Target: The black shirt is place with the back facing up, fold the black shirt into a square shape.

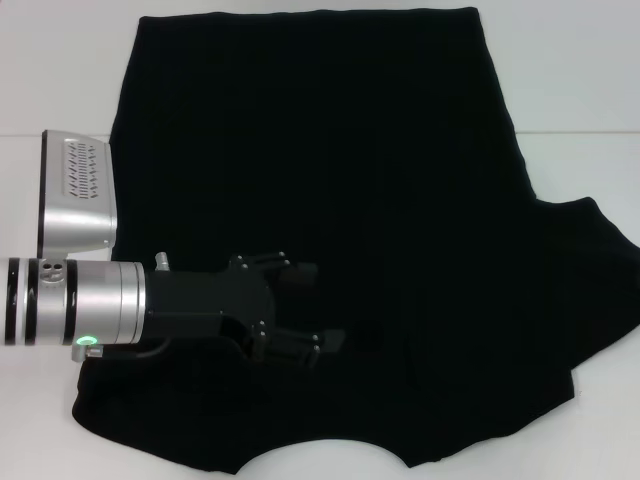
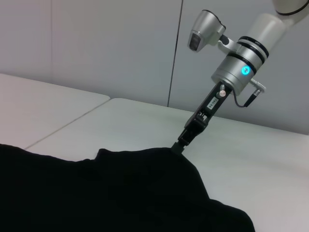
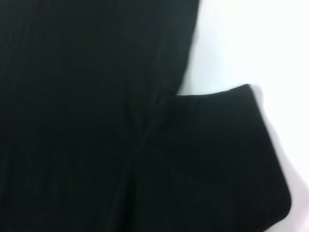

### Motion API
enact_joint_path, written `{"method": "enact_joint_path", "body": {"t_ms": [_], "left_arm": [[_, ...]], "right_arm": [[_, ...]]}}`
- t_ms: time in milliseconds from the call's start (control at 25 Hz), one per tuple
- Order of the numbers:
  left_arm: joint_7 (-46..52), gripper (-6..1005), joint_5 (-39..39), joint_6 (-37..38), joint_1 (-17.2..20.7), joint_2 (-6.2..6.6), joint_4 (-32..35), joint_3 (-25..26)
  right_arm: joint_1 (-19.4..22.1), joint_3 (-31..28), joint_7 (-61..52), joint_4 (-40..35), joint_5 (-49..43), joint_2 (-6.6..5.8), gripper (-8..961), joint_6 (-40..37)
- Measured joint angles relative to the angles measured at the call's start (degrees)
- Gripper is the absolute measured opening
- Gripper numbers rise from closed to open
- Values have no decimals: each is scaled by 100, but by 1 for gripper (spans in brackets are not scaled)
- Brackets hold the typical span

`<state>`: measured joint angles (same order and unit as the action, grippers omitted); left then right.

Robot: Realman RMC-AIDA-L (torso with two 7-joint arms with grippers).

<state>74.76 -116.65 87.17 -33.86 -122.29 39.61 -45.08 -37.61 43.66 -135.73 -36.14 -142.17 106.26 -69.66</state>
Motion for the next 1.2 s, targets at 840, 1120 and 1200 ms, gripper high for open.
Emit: {"method": "enact_joint_path", "body": {"t_ms": [840,1120,1200], "left_arm": [[129,910,20,-48,66,-66,-52,118],[163,903,20,-46,66,-67,-50,107],[163,903,13,-51,74,-67,-50,107]], "right_arm": [[-39,-57,183,-618,-524,46,35,-377],[-104,-52,150,-682,-525,82,40,-282],[-134,-54,154,-683,-525,102,42,-269]]}}
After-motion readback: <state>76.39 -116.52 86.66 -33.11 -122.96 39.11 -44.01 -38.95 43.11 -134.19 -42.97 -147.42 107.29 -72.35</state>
